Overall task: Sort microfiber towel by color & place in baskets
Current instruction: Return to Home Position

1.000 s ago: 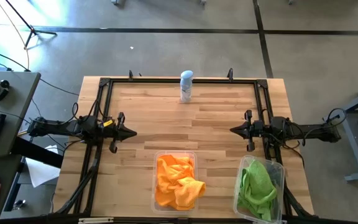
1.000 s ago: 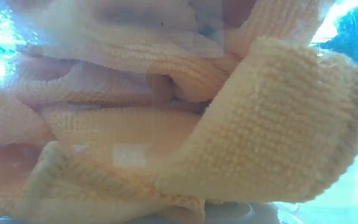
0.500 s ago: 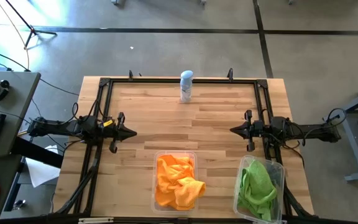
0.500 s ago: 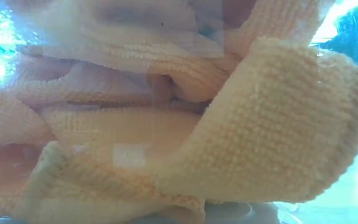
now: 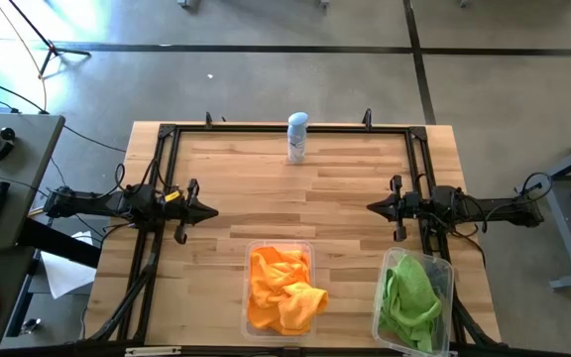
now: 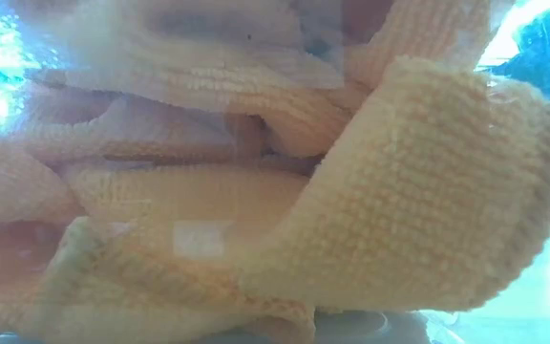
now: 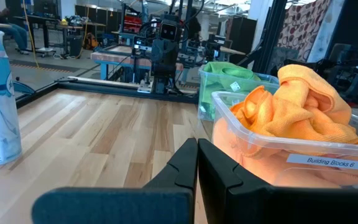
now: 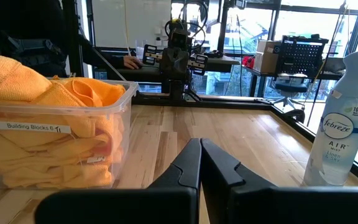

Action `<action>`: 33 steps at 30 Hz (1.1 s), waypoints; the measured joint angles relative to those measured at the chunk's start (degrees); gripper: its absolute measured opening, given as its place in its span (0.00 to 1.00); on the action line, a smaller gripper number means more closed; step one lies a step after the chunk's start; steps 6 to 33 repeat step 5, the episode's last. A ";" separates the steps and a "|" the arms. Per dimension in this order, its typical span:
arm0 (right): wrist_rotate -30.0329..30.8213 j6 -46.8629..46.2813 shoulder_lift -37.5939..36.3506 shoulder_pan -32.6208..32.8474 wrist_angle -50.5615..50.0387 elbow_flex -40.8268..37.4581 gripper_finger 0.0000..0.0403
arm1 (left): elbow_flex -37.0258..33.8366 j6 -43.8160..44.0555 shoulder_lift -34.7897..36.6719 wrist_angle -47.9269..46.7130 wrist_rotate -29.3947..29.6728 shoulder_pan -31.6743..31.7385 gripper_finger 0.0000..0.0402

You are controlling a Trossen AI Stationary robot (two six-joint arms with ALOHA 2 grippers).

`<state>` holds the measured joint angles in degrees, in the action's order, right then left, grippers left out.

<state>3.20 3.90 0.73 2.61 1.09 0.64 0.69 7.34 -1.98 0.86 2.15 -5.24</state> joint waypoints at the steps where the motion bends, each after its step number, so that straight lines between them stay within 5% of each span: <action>1: 0.00 0.00 0.00 0.01 -0.01 0.00 0.00 | -0.01 0.00 -0.02 -0.01 0.00 -0.02 0.00; 33: 0.00 0.00 0.00 0.00 0.00 0.00 0.00 | 0.00 0.00 -0.02 -0.02 0.00 -0.02 0.00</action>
